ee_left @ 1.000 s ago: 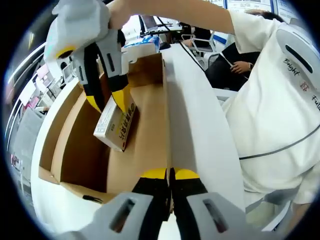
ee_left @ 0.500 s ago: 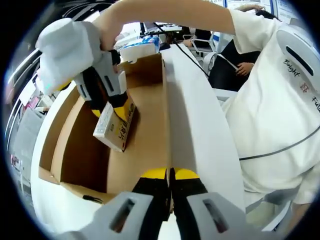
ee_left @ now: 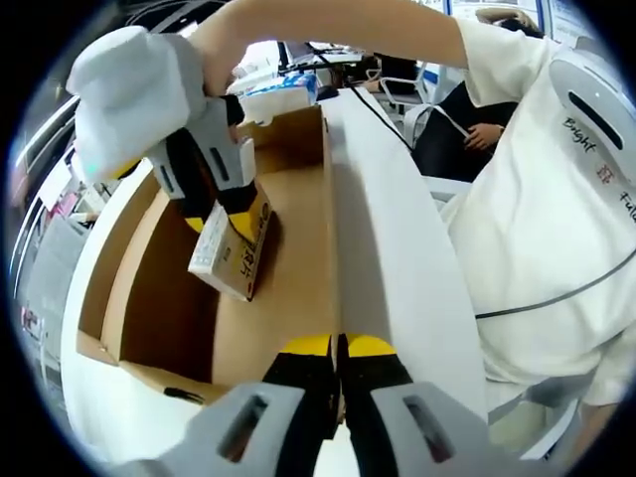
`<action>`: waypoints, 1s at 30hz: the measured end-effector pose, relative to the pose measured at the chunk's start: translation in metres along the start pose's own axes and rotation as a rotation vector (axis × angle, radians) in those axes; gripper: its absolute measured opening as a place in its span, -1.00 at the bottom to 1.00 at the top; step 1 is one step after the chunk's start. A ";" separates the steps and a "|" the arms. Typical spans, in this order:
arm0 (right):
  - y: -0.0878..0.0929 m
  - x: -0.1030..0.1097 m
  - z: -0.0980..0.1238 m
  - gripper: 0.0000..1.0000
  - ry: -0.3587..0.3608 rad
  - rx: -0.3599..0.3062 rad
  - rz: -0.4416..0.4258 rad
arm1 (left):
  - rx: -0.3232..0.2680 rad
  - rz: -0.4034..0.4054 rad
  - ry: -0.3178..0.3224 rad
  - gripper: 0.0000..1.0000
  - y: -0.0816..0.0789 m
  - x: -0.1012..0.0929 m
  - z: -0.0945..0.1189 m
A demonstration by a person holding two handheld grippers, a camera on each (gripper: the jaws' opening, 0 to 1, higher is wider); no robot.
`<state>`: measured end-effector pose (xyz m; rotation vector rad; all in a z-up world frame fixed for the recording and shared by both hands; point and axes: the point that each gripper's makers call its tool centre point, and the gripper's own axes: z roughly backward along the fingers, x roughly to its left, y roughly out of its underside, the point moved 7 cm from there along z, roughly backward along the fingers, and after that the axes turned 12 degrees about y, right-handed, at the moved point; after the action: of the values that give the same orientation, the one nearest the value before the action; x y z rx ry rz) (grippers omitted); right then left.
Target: Operate the shoe box by opening the lid, removing the specified soft item, and placing it in the target area until the item is outside and the box remains undamaged.
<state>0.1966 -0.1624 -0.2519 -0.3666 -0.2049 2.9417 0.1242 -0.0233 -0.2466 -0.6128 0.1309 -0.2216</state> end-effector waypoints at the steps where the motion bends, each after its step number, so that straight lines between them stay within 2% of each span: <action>1: -0.001 0.002 0.002 -0.58 0.007 -0.006 0.006 | -0.002 0.000 0.000 -0.98 0.000 0.000 0.000; 6: -0.003 0.002 0.004 -0.58 0.000 0.018 0.004 | -0.001 -0.002 -0.001 -0.98 0.000 0.000 0.000; 12: 0.002 0.010 0.009 -0.58 -0.014 0.068 0.060 | 0.000 -0.003 -0.001 -0.98 0.000 0.000 0.000; 19: 0.006 0.010 0.040 -0.59 -0.003 0.053 0.057 | 0.006 -0.004 -0.001 -0.97 -0.001 0.000 -0.001; 22: 0.005 0.012 0.047 -0.59 -0.001 0.034 0.085 | 0.006 -0.005 0.000 -0.97 0.000 0.000 -0.001; 24: 0.006 0.011 0.054 -0.59 0.029 0.029 0.061 | 0.006 -0.005 -0.001 -0.97 0.000 0.000 -0.001; 26: 0.006 0.010 0.057 -0.59 0.053 -0.002 0.081 | 0.008 -0.005 -0.001 -0.97 -0.001 0.000 -0.001; 30: 0.014 0.011 0.063 -0.59 0.045 0.012 0.074 | 0.007 -0.003 -0.001 -0.97 0.000 0.000 -0.001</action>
<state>0.1677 -0.1808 -0.1957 -0.4475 -0.1709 3.0023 0.1235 -0.0241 -0.2471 -0.6062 0.1283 -0.2250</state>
